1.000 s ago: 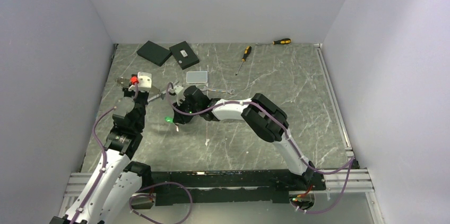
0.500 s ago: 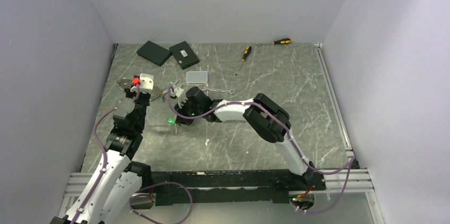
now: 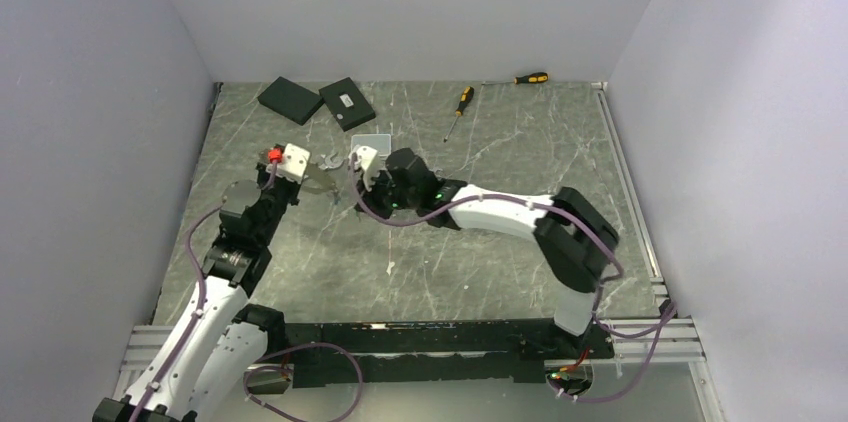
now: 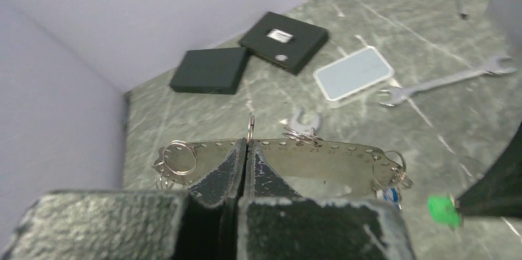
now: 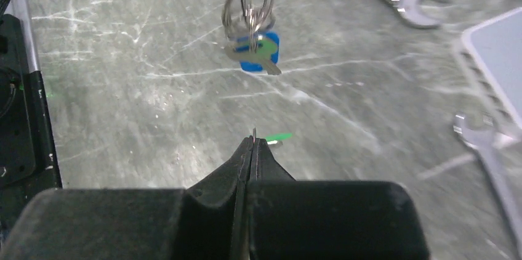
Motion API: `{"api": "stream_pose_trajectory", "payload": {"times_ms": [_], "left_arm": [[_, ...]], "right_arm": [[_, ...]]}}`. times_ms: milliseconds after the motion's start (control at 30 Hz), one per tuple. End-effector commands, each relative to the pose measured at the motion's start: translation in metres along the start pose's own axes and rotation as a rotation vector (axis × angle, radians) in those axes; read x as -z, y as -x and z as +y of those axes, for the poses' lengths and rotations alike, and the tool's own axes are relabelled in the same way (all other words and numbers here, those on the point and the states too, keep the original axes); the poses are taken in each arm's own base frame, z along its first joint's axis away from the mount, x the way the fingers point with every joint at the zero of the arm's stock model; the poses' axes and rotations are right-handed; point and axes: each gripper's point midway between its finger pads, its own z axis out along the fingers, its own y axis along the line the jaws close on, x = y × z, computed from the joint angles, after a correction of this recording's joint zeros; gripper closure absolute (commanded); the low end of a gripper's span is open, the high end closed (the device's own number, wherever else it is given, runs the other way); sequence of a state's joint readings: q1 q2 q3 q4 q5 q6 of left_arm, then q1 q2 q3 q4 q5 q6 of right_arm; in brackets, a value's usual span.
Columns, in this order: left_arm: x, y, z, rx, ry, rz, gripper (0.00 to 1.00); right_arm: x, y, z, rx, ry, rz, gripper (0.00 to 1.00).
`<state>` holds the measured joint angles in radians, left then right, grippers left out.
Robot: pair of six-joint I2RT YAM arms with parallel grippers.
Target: Put the keys on the keyring
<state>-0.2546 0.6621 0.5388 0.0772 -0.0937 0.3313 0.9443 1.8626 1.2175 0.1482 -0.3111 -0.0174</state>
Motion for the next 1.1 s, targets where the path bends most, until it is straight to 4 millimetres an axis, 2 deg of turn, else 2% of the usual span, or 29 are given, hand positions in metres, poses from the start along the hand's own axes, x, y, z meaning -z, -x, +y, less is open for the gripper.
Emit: {"api": "stream_pose_trajectory", "payload": {"times_ms": [0, 167, 267, 567, 767, 1067], "left_arm": [[-0.003, 0.033, -0.032, 0.018, -0.198, -0.107, 1.0], [0.0, 0.035, -0.065, -0.007, -0.359, -0.142, 1.0], [0.004, 0.038, -0.085, -0.018, -0.457, -0.173, 1.0], [0.015, 0.052, -0.12, 0.088, -0.618, -0.253, 1.0], [0.027, 0.059, -0.143, 0.126, -0.745, -0.281, 1.0], [0.034, 0.074, -0.151, 0.279, -0.76, -0.291, 1.0]], "right_arm": [[0.042, 0.008, -0.026, 0.044, -0.116, -0.03, 1.0], [0.079, -0.015, -0.04, 0.015, -0.203, -0.008, 1.0], [0.097, -0.016, -0.048, 0.03, -0.257, -0.006, 1.0], [0.148, 0.025, -0.06, 0.102, -0.4, -0.136, 1.0], [0.172, 0.037, -0.061, 0.121, -0.457, -0.205, 1.0], [0.193, 0.053, -0.047, 0.17, -0.434, -0.273, 1.0]]}}
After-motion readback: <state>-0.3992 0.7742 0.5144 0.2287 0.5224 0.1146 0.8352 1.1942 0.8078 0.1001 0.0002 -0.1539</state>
